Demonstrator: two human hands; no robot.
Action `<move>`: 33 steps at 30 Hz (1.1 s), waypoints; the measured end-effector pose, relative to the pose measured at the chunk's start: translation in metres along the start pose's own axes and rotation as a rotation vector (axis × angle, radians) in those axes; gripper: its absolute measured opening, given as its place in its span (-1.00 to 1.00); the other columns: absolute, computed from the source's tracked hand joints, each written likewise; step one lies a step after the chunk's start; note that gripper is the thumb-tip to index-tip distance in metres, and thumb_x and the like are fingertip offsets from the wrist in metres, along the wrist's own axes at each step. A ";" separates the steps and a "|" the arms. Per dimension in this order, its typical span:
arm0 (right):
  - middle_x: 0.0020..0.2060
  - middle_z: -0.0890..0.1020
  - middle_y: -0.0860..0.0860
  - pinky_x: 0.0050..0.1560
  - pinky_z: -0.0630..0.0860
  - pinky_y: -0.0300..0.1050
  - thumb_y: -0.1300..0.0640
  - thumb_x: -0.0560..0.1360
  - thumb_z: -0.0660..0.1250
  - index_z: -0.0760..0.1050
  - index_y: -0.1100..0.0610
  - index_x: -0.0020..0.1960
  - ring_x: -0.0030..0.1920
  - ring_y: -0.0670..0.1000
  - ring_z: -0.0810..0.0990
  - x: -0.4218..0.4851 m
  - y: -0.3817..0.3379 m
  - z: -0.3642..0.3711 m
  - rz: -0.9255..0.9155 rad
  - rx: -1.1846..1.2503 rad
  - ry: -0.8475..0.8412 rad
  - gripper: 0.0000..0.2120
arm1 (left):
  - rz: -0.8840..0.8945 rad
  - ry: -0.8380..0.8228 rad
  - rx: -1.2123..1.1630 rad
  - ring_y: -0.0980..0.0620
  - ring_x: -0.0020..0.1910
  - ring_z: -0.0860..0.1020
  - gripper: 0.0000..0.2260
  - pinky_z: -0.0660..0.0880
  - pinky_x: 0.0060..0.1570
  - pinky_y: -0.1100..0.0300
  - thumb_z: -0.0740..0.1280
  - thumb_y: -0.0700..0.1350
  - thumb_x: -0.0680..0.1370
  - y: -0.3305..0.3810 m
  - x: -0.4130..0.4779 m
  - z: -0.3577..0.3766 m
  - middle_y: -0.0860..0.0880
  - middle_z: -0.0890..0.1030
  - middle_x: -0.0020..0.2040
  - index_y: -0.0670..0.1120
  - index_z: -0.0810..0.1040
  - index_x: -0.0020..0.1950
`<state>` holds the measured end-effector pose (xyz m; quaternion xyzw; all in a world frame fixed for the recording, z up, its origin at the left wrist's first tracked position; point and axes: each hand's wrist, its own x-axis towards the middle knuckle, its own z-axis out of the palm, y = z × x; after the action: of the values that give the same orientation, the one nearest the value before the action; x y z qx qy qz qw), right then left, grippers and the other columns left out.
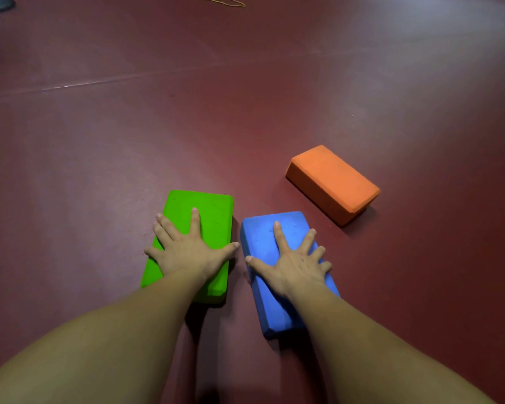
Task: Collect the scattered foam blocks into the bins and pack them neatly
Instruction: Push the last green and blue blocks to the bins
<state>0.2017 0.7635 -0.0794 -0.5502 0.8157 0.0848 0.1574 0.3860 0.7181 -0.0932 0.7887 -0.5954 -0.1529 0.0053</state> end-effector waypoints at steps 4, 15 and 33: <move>0.59 -0.26 0.27 0.37 0.09 0.43 -0.70 0.31 -0.06 -0.34 -0.38 0.55 0.49 0.44 0.03 0.009 -0.014 -0.002 0.014 0.023 0.010 -0.05 | 0.011 0.026 0.000 -0.26 0.61 -0.19 0.13 0.11 0.39 -0.37 0.02 0.72 0.20 -0.002 0.002 0.001 -0.32 -0.23 0.61 0.22 -0.20 0.63; 0.60 -0.21 0.25 0.35 0.17 0.33 -0.66 0.25 0.14 -0.26 -0.43 0.55 0.45 0.40 0.14 0.010 -0.028 -0.015 0.067 0.094 -0.030 0.01 | 0.006 0.016 -0.013 -0.25 0.58 -0.04 0.06 0.22 0.34 -0.31 0.20 0.64 0.24 -0.008 0.001 -0.016 -0.28 -0.09 0.61 0.26 -0.08 0.63; 0.60 -0.15 0.23 0.39 0.17 0.35 -0.68 0.25 0.13 -0.22 -0.43 0.55 0.48 0.39 0.14 -0.206 -0.192 -0.154 -0.224 0.064 -0.139 0.00 | -0.477 0.051 -0.263 -0.22 0.56 0.08 0.05 0.23 0.37 -0.29 0.25 0.64 0.20 -0.188 -0.138 -0.228 -0.26 0.06 0.59 0.29 0.06 0.61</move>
<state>0.4252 0.8218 0.1438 -0.6252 0.7387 0.0784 0.2395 0.5853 0.8633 0.1203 0.9027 -0.3677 -0.2060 0.0864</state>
